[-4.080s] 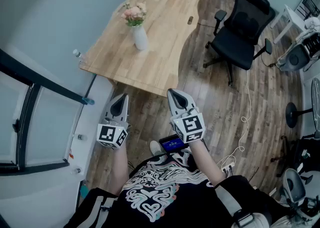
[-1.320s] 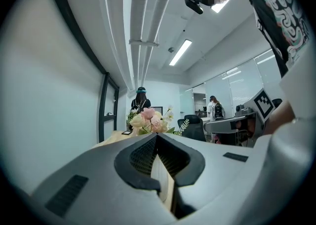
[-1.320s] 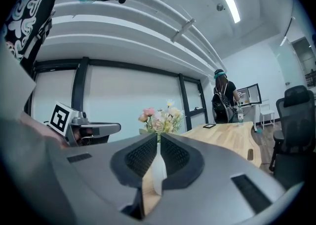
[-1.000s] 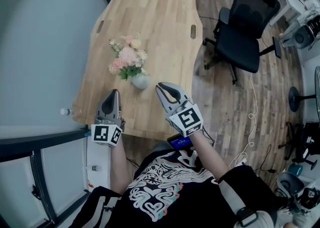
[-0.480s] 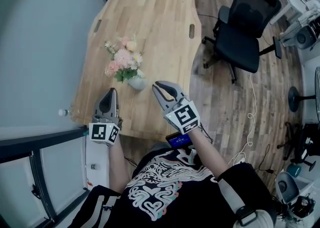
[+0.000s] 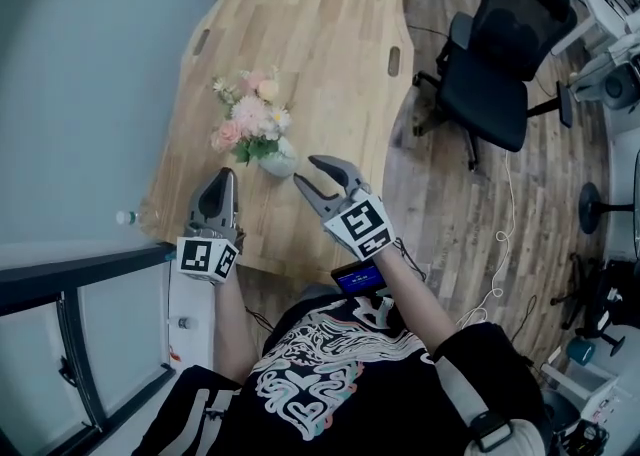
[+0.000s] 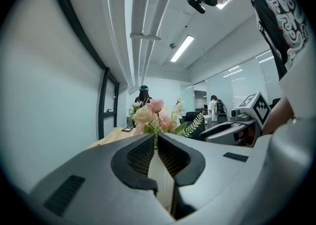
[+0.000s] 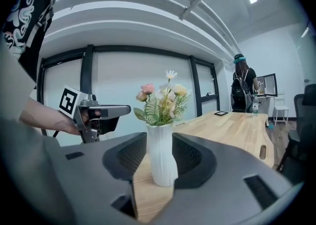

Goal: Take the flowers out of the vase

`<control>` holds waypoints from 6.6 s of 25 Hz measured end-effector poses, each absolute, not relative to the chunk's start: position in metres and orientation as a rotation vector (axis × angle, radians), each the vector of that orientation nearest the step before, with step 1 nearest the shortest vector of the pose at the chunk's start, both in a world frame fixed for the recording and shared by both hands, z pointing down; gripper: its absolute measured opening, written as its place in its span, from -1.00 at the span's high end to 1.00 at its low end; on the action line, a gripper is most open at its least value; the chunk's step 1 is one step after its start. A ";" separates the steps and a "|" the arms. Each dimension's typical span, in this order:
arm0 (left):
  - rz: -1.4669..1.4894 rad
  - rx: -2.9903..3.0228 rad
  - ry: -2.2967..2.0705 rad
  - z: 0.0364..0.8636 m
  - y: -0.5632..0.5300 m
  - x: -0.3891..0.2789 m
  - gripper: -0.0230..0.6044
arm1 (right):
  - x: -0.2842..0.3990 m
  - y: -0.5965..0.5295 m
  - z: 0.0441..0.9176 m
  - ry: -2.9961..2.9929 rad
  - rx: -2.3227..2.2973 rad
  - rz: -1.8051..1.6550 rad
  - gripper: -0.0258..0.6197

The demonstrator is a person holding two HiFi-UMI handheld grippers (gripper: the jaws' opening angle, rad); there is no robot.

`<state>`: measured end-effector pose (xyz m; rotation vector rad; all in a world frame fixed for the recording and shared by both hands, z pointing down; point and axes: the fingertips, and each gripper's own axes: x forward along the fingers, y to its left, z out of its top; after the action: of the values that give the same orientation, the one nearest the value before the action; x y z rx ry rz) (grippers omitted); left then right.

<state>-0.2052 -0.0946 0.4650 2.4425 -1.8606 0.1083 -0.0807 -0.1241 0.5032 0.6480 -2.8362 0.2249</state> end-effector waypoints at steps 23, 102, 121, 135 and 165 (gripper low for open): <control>0.016 2.543 -1.503 0.484 -0.143 -0.192 -0.10 | -0.146 -0.164 0.556 -2.756 0.398 0.105 0.15; -0.409 2.497 -1.600 0.405 -0.168 -0.205 0.80 | -0.176 -0.162 0.574 -2.718 0.362 0.032 0.08; -0.495 2.483 -1.661 0.364 -0.160 -0.226 0.80 | -0.169 -0.158 0.561 -2.685 0.396 0.066 0.08; -0.684 2.477 -1.685 0.321 -0.138 -0.233 0.80 | -0.139 -0.147 0.497 -2.899 0.543 0.000 0.08; -1.008 2.369 -1.750 0.272 -0.067 -0.292 0.80 | -0.131 -0.136 0.413 -3.111 0.684 -0.076 0.90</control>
<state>-0.2924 -0.0668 0.2718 2.3687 -1.7499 -1.0081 -0.1310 -0.1358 0.4131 0.6841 -3.1113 -0.0760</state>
